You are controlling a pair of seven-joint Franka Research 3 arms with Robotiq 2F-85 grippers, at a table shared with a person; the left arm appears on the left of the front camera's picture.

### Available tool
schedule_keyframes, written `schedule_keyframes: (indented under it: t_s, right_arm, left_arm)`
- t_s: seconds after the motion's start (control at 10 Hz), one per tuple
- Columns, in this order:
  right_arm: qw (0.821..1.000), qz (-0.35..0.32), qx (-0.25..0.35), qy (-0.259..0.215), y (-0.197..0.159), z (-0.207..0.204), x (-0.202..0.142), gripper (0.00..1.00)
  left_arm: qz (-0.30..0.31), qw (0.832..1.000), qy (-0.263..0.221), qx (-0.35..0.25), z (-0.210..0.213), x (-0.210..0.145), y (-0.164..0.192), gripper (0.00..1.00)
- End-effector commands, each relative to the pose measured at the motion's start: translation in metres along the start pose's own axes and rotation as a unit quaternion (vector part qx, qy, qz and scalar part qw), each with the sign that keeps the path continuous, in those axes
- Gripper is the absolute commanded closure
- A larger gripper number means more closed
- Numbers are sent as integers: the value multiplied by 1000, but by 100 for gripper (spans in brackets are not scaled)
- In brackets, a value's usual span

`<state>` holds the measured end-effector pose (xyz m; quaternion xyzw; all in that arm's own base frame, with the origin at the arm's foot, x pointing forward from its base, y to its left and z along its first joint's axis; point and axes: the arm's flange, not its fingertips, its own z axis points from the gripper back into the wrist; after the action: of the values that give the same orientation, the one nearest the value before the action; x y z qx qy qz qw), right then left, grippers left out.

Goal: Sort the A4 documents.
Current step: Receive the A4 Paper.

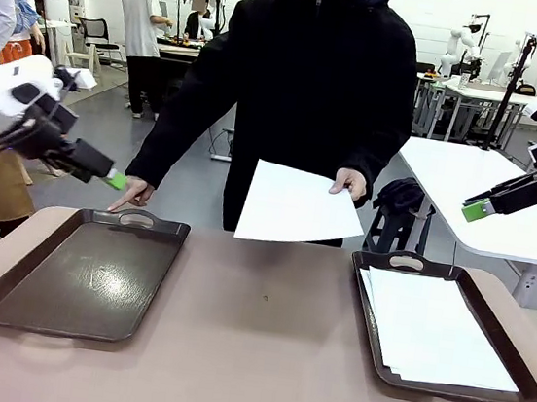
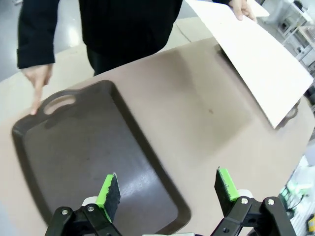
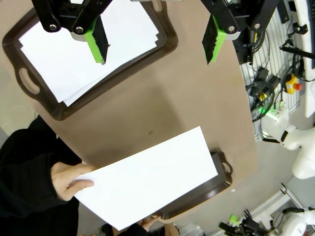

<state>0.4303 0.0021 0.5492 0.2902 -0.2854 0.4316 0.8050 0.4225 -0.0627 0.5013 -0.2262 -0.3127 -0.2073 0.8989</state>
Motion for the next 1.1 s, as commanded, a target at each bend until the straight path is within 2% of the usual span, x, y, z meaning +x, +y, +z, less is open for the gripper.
schedule_keyframes:
  t_s: [0.0,0.1,0.2,0.4,0.7,1.0]
  right_arm:
    - [1000,-1,3,-4,1,-1,1,0]
    - [1000,-1,3,-4,1,-1,1,0]
    - [1000,-1,3,-4,1,-1,1,0]
    - [1000,-1,3,-4,1,-1,1,0]
    - [1000,-1,3,-4,1,-1,1,0]
    - [1000,-1,3,-4,1,-1,1,0]
  left_arm:
    - [56,996,-19,-65,-24,28,10,0]
    - [92,990,-28,-106,-39,33,7,0]
    - [118,986,-19,-119,-54,39,5,0]
    - [121,980,-8,-160,-84,59,-2,0]
    - [89,974,-8,-209,-125,80,-17,0]
    - [96,963,15,-252,-163,95,-34,0]
